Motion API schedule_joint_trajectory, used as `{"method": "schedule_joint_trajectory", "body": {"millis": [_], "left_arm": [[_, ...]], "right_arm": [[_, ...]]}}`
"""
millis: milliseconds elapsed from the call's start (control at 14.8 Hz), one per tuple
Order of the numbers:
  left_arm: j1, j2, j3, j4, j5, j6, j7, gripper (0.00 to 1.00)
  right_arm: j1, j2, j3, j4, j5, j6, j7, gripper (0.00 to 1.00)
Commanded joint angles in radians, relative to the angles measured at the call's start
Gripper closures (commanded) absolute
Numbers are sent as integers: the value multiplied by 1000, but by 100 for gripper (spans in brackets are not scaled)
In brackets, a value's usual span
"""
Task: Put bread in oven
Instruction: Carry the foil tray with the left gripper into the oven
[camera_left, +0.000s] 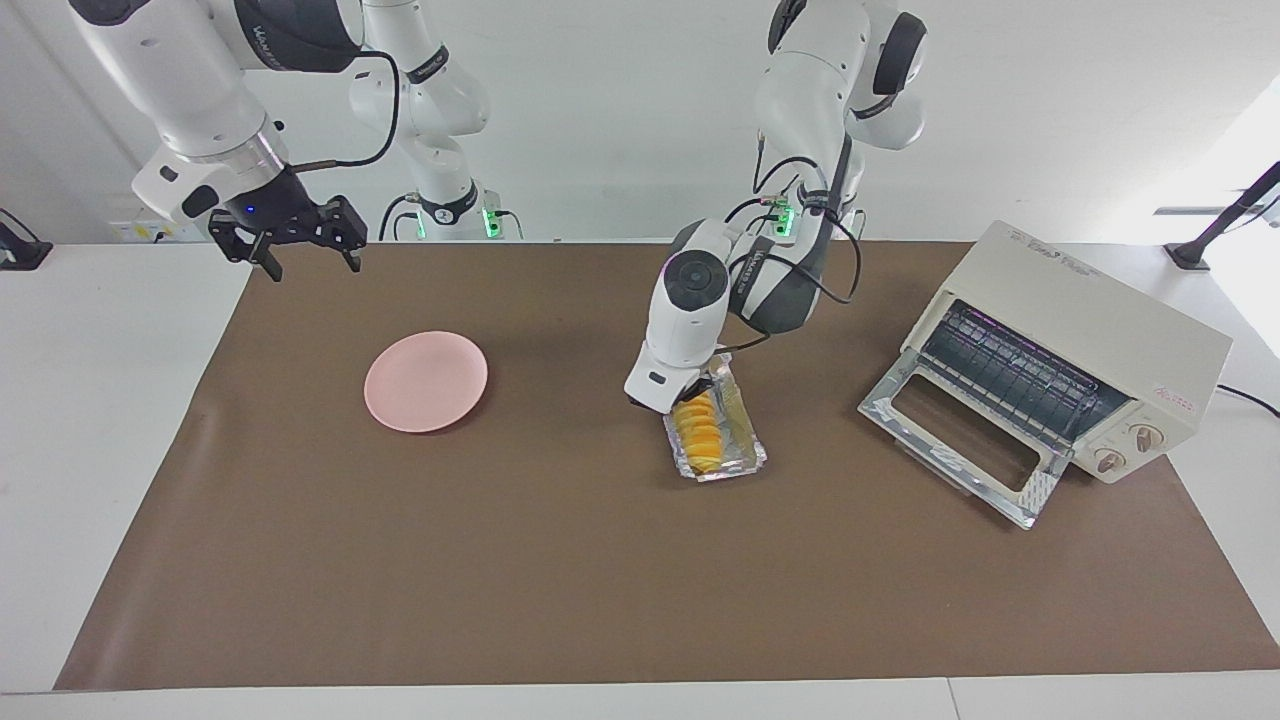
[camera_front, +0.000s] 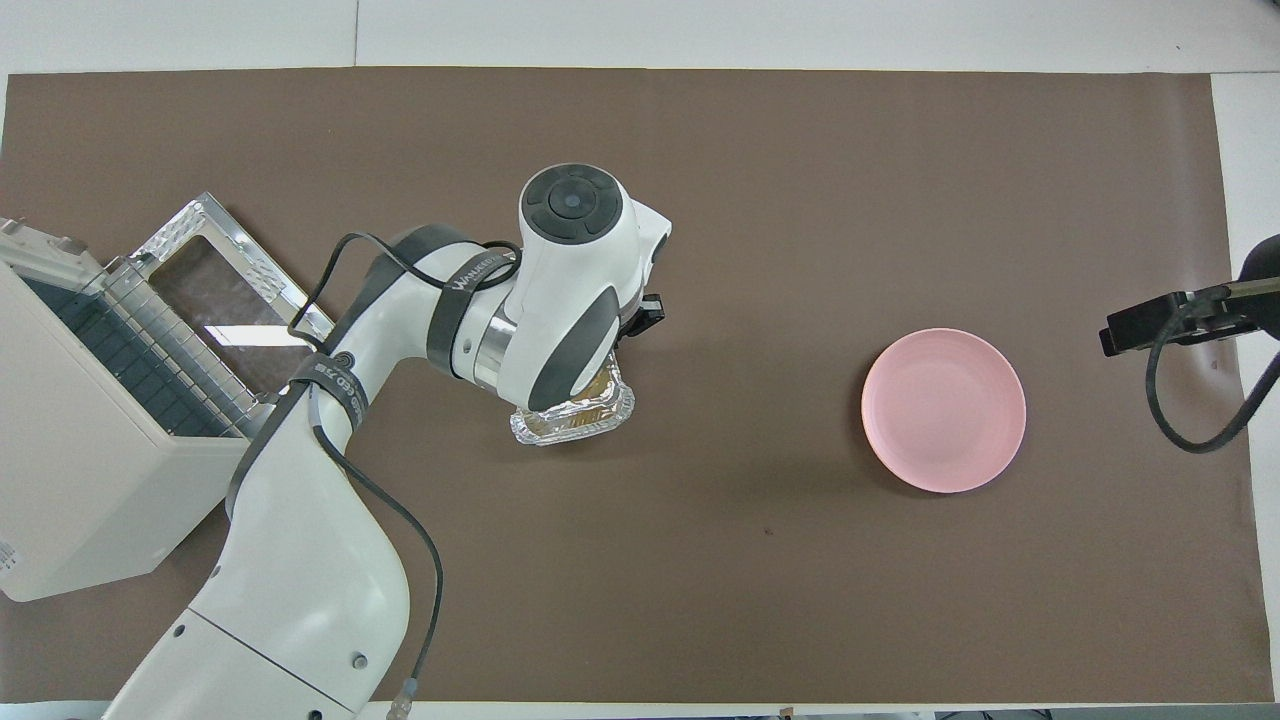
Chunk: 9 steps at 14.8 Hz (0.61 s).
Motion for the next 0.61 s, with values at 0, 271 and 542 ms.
{"method": "schedule_joint_trajectory", "body": {"millis": [0, 271, 542], "left_arm": [[0, -20, 123, 54, -19, -110, -7, 100], [2, -60, 327, 54, -20, -150, 2, 100], [115, -60, 406, 43, -4, -176, 48, 100]], "right_arm": [[-12, -22, 7, -20, 0, -4, -24, 0], [-12, -22, 7, -20, 0, -4, -24, 0], [-12, -22, 7, -20, 0, -4, -24, 0]]}}
